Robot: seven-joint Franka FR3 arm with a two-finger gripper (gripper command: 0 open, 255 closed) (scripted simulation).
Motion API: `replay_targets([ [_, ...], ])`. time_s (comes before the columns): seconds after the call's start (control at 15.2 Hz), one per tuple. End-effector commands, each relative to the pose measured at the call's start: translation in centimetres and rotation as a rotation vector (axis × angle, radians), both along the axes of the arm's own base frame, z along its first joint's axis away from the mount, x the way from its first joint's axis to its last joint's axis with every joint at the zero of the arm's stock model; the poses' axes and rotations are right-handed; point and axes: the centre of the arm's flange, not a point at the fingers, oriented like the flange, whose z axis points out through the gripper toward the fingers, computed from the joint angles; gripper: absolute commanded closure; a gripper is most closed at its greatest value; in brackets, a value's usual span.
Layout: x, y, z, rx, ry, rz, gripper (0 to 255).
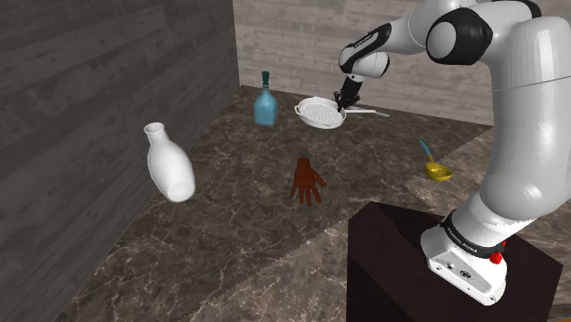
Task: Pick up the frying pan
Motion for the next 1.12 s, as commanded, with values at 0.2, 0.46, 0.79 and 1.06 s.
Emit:
replay_targets([
  [0.2, 0.0, -0.1, 2.0, 0.001, 0.001, -0.001, 255],
  [0.46, 0.0, -0.1, 4.1, 0.001, 0.001, -0.001, 255],
  [0.79, 0.0, -0.1, 6.8, 0.001, 0.001, -0.001, 255],
  [1.06, 0.0, -0.1, 7.9, 0.001, 0.001, -0.001, 255],
])
